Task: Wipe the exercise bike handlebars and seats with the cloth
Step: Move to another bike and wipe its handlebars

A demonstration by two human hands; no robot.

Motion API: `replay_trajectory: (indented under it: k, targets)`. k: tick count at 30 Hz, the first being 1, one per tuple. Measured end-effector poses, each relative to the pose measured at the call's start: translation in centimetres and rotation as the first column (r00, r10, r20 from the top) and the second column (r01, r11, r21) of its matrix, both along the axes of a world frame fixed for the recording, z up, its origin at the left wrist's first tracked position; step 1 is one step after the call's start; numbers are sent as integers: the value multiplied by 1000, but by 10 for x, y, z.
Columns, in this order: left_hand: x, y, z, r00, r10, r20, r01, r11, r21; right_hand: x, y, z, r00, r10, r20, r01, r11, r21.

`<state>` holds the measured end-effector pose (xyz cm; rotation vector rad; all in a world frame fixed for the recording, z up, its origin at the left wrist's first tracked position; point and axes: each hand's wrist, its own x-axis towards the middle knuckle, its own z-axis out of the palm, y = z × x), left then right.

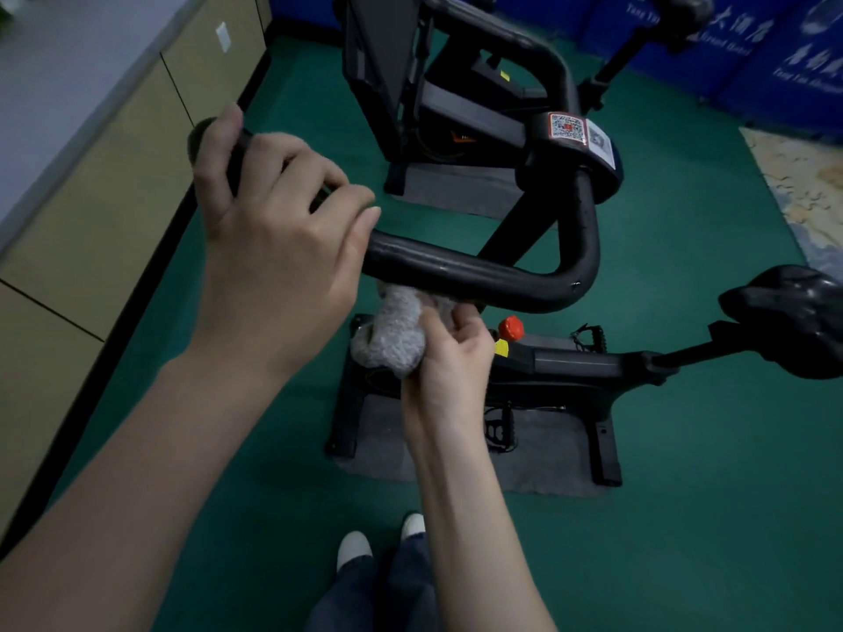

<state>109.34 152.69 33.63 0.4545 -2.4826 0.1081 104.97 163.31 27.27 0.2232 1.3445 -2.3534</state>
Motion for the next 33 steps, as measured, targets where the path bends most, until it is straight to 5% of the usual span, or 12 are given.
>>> replay_trajectory:
  k: [5,12,17,20,24,29,33]
  targets:
    - [-18,33,0,996,-94,-10,95,989,116,-10,1,2,991,128,28,-129,991,40]
    - [-30,48,-20,984,-156,80,133,963,235,-23,40,-2,985,-148,88,158,981,-110]
    - [-39,55,-24,987,-152,46,136,957,255,-17,42,-2,997,-47,66,49,998,-37]
    - [-42,59,-27,988,-153,30,141,957,252,-28,58,-2,937,-339,85,337,941,31]
    - [-43,59,-30,992,-128,2,123,959,255,-39,62,-3,755,-584,-298,651,722,234]
    - [-44,59,-31,992,-125,-30,129,964,234,-24,51,-18,504,-264,-823,781,545,304]
    - [-44,58,-33,991,-126,-47,133,968,213,-44,66,-13,434,-34,-900,788,499,361]
